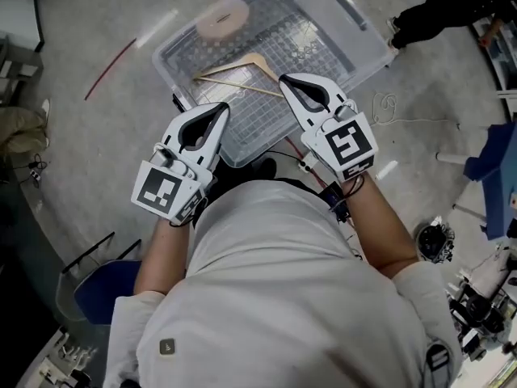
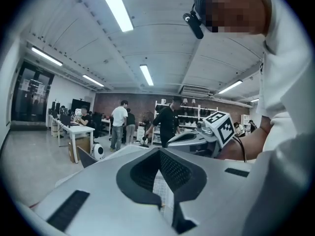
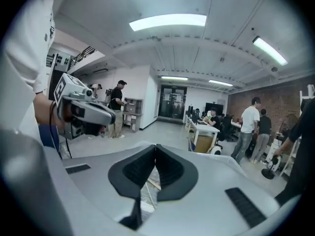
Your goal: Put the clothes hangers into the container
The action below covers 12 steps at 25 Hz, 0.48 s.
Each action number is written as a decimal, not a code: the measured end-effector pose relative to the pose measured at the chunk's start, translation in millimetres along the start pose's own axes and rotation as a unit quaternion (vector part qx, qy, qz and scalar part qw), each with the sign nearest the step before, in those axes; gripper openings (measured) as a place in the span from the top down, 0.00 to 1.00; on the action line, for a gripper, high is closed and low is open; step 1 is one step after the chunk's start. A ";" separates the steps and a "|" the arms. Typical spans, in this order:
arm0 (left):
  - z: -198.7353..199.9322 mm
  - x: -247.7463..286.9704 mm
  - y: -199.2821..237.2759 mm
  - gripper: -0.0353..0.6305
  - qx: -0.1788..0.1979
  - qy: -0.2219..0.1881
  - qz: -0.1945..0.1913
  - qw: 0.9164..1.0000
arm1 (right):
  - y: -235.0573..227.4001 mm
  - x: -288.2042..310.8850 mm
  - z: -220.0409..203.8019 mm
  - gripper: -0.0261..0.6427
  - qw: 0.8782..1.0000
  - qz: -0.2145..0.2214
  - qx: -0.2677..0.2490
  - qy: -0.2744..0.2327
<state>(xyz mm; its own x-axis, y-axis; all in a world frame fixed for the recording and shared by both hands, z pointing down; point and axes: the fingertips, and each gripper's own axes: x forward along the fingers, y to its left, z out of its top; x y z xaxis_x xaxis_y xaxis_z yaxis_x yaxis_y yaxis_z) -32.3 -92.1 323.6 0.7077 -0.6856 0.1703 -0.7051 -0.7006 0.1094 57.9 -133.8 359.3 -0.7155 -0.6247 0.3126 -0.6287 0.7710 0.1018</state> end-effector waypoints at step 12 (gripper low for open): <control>16.3 -8.3 -26.6 0.92 0.015 -0.013 0.010 1.000 | 24.5 -55.9 37.6 0.93 0.999 -0.004 0.006 -0.053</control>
<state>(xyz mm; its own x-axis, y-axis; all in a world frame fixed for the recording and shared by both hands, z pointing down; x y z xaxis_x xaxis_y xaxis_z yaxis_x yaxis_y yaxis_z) -18.7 -71.0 303.3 0.6940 -0.7049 0.1465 -0.7184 -0.6913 0.0773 71.0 -84.6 308.8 -0.7377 -0.6413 0.2108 -0.6383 0.7643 0.0916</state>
